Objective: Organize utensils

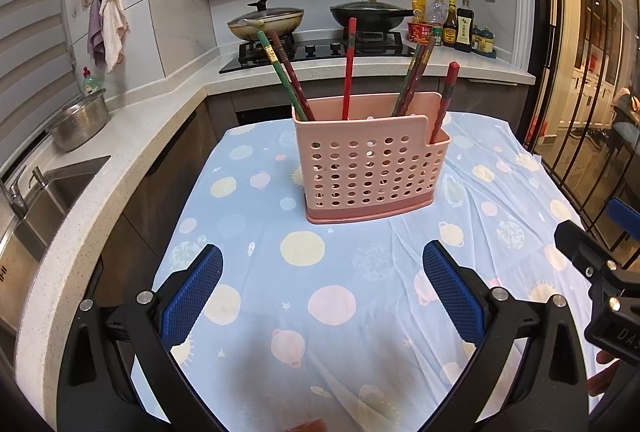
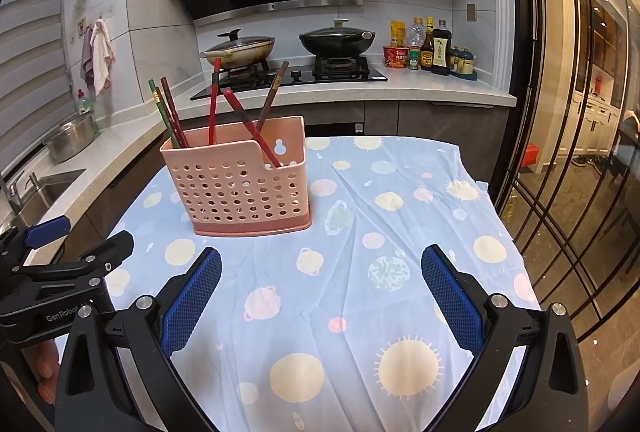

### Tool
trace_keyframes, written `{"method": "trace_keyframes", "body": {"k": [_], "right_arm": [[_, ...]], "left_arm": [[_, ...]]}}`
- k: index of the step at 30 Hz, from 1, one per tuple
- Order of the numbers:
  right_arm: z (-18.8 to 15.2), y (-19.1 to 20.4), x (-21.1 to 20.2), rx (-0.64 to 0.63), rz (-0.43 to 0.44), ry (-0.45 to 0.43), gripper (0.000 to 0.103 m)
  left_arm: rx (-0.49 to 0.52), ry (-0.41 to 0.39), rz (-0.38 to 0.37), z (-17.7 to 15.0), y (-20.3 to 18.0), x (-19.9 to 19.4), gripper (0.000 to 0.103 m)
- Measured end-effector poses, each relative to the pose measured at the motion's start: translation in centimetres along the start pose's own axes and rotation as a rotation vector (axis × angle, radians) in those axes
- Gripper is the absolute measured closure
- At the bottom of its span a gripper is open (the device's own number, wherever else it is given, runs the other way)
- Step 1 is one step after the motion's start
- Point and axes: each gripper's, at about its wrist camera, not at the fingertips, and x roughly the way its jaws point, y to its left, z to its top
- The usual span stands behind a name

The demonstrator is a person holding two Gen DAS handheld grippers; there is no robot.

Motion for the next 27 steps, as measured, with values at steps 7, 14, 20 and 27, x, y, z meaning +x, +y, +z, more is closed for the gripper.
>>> {"method": "trace_keyframes", "body": {"k": [7,14,20,27], "right_arm": [[-0.05,0.69,-0.2,-0.011,0.011,0.0,0.006],[-0.22,0.72,-0.16,-0.008,0.011,0.003,0.006],[-0.31,0.68,-0.19,-0.011,0.012,0.004,0.006],[-0.41,0.69,-0.17,-0.011,0.011,0.006,0.006]], "left_arm": [[0.001,-0.02,0.002,-0.02,0.1,-0.37,0.007],[-0.02,-0.033,0.029,-0.02,0.57,-0.52,0.007],[-0.034,-0.022,0.011,-0.11,0.68,-0.5,0.007],[-0.039,-0.028,0.039,-0.25,0.4,-0.49,0.007]]}}
